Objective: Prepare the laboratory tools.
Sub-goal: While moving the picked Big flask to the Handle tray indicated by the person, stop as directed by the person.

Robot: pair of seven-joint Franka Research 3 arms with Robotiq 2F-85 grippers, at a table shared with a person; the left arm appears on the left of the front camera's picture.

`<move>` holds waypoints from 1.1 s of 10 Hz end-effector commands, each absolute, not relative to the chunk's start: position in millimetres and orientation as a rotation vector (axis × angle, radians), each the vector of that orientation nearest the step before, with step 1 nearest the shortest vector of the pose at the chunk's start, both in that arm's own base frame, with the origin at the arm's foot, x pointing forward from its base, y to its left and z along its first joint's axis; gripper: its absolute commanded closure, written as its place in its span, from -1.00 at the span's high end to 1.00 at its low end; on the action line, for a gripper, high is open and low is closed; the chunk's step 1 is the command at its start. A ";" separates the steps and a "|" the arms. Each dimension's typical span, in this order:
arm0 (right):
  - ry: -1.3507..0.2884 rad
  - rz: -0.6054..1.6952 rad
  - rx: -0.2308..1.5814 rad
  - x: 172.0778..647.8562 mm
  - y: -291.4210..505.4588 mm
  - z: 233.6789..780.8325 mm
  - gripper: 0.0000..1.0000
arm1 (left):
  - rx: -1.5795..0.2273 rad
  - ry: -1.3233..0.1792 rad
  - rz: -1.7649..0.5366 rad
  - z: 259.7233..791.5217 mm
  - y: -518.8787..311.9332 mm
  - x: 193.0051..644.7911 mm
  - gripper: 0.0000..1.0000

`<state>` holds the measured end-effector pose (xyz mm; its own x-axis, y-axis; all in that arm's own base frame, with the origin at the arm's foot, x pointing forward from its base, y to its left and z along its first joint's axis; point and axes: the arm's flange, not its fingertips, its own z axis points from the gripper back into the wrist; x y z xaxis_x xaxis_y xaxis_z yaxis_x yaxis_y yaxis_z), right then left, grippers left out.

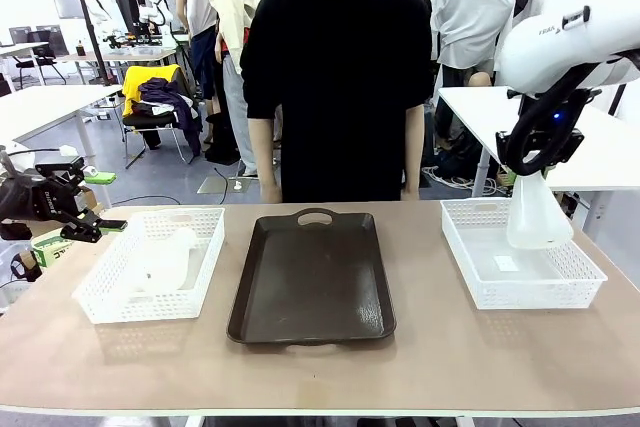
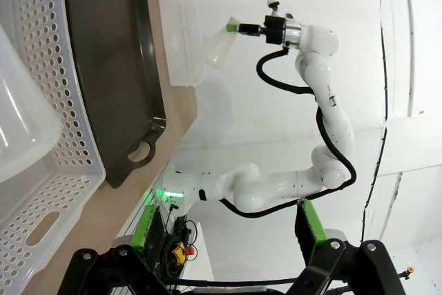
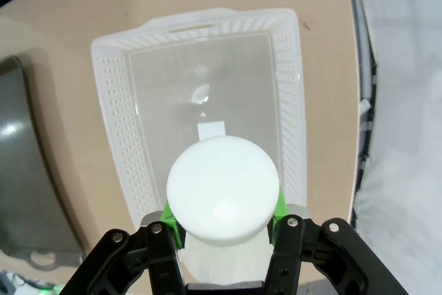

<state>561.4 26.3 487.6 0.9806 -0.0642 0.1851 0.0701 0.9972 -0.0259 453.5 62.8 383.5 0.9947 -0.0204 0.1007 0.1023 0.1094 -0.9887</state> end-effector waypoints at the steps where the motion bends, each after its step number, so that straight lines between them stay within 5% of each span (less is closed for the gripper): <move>1: -0.155 -0.047 -0.033 543.5 25.2 494.2 -1.00 | -1.462 -0.070 -0.092 385.3 64.1 453.0 1.00; 11: -0.148 -0.042 -0.041 540.6 26.2 502.0 -1.00 | -1.462 -0.070 -0.092 385.3 64.1 453.0 1.00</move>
<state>537.1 24.4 501.0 0.9902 -0.0257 0.1374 0.0316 0.9987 -0.0406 453.5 62.9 383.5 0.9947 -0.0204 0.1006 0.1023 0.1094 -0.9887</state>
